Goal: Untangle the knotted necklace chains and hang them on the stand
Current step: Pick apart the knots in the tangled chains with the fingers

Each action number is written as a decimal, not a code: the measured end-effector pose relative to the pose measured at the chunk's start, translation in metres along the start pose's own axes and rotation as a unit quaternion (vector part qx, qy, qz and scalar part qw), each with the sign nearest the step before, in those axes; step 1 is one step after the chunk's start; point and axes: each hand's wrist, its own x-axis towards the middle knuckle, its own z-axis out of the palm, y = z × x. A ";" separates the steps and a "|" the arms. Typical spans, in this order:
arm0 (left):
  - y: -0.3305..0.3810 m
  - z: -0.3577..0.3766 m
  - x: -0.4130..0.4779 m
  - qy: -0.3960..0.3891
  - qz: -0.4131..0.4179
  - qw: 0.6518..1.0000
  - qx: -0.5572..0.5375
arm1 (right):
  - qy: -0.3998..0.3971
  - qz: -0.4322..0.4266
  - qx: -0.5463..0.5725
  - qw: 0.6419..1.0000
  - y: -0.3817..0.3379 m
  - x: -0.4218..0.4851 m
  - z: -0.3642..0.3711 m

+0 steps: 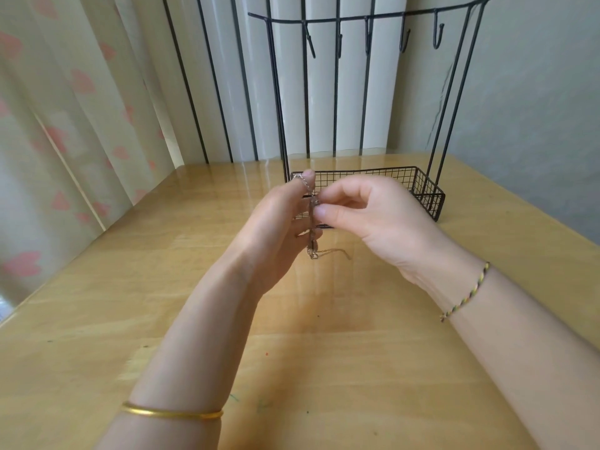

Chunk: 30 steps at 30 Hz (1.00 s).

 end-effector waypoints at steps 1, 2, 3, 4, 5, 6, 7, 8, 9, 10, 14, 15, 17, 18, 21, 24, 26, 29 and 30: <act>0.001 -0.002 0.000 0.013 -0.002 1.000 -0.013 | 0.006 0.001 -0.015 1.000 0.000 0.000 -0.003; 0.003 -0.004 0.000 0.025 -0.004 0.999 -0.026 | 0.011 0.001 -0.028 1.000 0.000 0.001 -0.007; 0.004 -0.007 0.001 0.036 -0.012 0.999 -0.038 | 0.014 0.002 -0.037 0.999 0.000 0.001 -0.010; 0.006 -0.011 0.000 0.045 -0.026 0.997 -0.054 | 0.013 0.006 -0.040 0.999 -0.001 0.002 -0.013; 0.007 -0.016 0.001 0.051 -0.046 0.995 -0.074 | 0.008 0.012 -0.038 0.999 -0.002 0.002 -0.015; 0.009 -0.020 0.000 0.051 -0.067 0.992 -0.092 | 0.002 0.016 -0.039 0.999 -0.002 0.002 -0.017; 0.011 -0.024 -0.001 0.049 -0.086 0.990 -0.098 | -0.002 0.018 -0.046 0.999 -0.002 0.002 -0.018; 0.012 -0.025 -0.004 0.050 -0.101 0.990 -0.084 | -0.001 0.017 -0.061 0.998 -0.002 0.003 -0.020; 0.013 -0.025 -0.006 0.060 -0.104 0.992 -0.030 | 0.003 0.016 -0.080 0.997 -0.001 0.003 -0.021; 0.012 -0.024 -0.007 0.079 -0.095 0.990 0.071 | 0.009 0.014 -0.101 0.995 -0.001 0.004 -0.022; 0.009 -0.014 -0.006 0.105 0.049 0.936 0.332 | 0.029 -0.002 -0.161 0.986 -0.001 0.004 -0.021; 0.009 -0.011 -0.006 0.079 0.082 0.942 0.316 | 0.033 -0.007 -0.171 0.985 -0.002 0.004 -0.020; 0.012 -0.005 -0.008 0.046 0.120 0.946 0.296 | 0.041 -0.015 -0.193 0.980 -0.004 0.003 -0.018; 0.012 -0.004 -0.009 0.042 0.131 0.945 0.297 | 0.044 -0.018 -0.202 0.978 -0.005 0.002 -0.018; 0.014 -0.004 -0.010 0.043 0.161 0.941 0.294 | 0.059 -0.030 -0.210 0.975 -0.009 0.001 -0.017; 0.016 -0.004 -0.011 0.031 0.176 0.937 0.299 | 0.068 -0.039 -0.219 0.972 -0.011 0.000 -0.017; 0.017 -0.004 -0.012 0.033 0.187 0.931 0.311 | 0.066 -0.042 -0.212 0.974 -0.011 0.001 -0.017; 0.017 -0.005 -0.011 0.061 0.200 0.918 0.337 | 0.058 -0.043 -0.198 0.978 -0.009 0.002 -0.018; 0.018 -0.006 -0.010 0.066 0.197 0.917 0.340 | 0.056 -0.044 -0.200 0.977 -0.008 0.003 -0.019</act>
